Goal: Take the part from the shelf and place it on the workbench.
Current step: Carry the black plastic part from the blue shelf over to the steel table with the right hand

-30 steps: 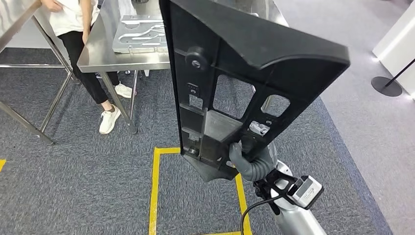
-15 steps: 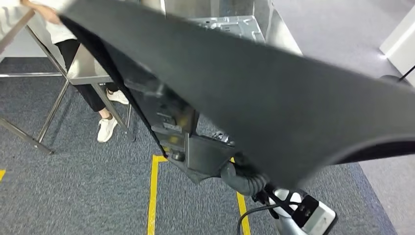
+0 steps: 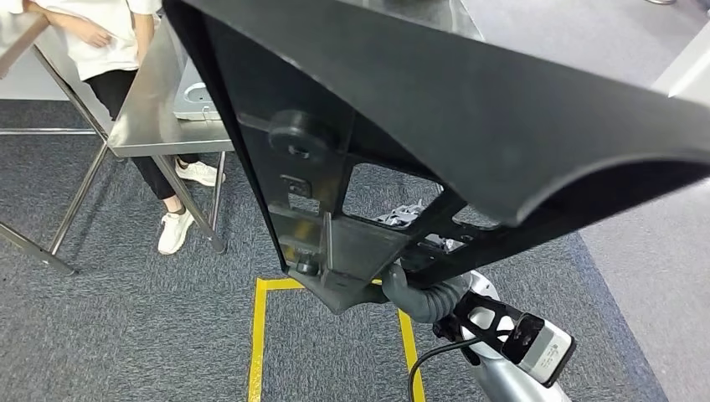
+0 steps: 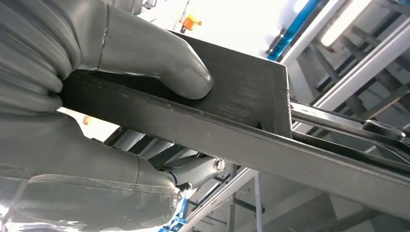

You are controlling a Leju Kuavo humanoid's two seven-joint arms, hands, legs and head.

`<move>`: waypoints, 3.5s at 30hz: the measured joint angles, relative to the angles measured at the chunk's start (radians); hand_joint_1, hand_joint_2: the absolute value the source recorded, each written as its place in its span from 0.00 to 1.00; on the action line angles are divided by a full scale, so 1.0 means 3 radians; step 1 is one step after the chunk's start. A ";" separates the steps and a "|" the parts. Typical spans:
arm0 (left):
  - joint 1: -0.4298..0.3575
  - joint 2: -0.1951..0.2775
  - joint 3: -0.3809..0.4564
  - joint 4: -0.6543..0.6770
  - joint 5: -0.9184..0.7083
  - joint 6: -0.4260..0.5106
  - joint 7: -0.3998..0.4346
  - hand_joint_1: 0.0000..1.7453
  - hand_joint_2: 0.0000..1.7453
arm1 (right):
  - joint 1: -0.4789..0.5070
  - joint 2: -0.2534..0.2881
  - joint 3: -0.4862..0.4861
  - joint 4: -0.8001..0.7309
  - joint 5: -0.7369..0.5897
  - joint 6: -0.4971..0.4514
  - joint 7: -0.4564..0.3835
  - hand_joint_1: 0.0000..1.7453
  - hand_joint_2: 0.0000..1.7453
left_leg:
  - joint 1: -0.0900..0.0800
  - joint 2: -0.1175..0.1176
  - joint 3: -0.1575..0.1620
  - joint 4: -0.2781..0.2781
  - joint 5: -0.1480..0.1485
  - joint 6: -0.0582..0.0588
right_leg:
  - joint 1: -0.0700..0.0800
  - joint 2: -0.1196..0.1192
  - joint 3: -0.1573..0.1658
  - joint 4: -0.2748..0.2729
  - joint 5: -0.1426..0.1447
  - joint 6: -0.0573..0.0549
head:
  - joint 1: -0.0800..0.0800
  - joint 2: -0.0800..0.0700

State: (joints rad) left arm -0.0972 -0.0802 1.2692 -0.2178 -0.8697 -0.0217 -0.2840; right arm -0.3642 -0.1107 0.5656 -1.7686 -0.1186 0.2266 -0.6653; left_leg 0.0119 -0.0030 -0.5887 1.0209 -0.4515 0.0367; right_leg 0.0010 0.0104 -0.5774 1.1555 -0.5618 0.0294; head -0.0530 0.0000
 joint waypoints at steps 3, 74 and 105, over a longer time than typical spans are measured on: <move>0.0004 0.0000 0.0000 0.0000 -0.0012 -0.0012 -0.0002 0.00 1.00 | -0.0003 -0.0036 0.0013 0.0003 -0.0034 -0.0045 0.0020 1.00 1.00 | 0.0001 -0.0001 0.0066 -0.0001 -0.0070 0.0001 | -0.0030 -0.0008 -0.0391 0.0481 -0.0168 0.0036 | 0.0000 0.0000; -0.0005 -0.0023 0.0074 0.0000 0.0036 -0.0066 -0.0121 0.00 1.00 | -0.0483 0.0007 -0.0807 0.0099 0.3217 -0.2295 0.0943 1.00 1.00 | -0.0001 -0.0006 0.0224 -0.0033 -0.0184 -0.0158 | -0.0031 -0.0016 -0.0125 -0.0492 0.0462 -0.0102 | 0.0001 0.0000; -0.0033 -0.0007 0.0063 0.0000 0.0010 -0.0134 -0.0167 0.00 1.00 | -0.2067 0.0423 -0.0153 0.3617 0.4755 -0.2179 0.1119 1.00 1.00 | -0.0001 -0.0047 0.0169 -0.0019 -0.0150 -0.0176 | -0.0023 -0.0032 -0.0185 -0.0511 0.0538 -0.0134 | 0.0000 0.0000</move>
State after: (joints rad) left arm -0.1072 -0.0824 1.2881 -0.2178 -0.8666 -0.0620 -0.3340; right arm -0.9842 0.0163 0.5197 -0.6834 1.3079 -0.4270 -0.3296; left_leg 0.0117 -0.0170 -0.5381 1.0152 -0.4966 -0.0161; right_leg -0.0060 0.0009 -0.6328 1.0022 -0.4003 -0.0108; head -0.0529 0.0000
